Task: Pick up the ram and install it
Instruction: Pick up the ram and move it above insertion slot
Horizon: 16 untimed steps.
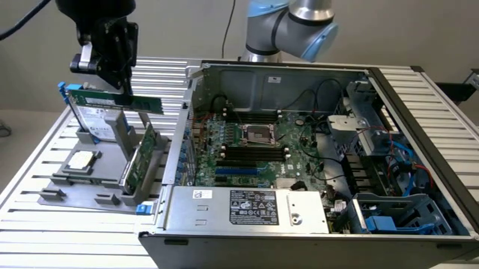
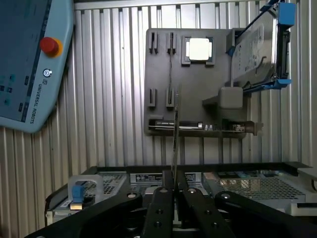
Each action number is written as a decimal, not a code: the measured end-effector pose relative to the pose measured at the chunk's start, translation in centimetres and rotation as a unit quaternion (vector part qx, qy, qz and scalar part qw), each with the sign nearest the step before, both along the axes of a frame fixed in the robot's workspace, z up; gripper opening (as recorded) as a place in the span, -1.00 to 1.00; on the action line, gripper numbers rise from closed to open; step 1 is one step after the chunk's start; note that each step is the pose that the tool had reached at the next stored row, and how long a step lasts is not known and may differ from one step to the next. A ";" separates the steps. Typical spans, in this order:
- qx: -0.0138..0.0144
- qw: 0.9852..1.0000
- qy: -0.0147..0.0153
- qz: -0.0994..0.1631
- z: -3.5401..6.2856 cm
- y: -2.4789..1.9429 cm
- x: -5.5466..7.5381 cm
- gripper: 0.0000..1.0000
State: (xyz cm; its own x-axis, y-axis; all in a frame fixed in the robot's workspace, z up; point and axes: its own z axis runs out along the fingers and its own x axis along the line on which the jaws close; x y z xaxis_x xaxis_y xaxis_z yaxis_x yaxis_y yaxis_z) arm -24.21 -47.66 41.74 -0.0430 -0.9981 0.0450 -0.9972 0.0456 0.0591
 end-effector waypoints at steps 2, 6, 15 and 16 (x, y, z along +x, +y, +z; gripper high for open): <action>0.000 1.000 0.000 0.001 0.05 0.00 0.9 -0.73; 0.000 1.000 0.001 0.001 0.23 0.00 2.7 -0.73; 0.042 0.999 0.001 0.001 0.33 0.00 6.8 -0.73; 0.045 0.999 0.001 0.001 0.32 0.01 7.2 -0.73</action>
State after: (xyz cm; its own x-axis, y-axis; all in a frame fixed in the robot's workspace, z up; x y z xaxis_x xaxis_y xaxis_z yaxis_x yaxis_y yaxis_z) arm -16.96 -47.65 42.06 -0.0411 -0.9981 -0.0455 -0.9972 0.0382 0.0640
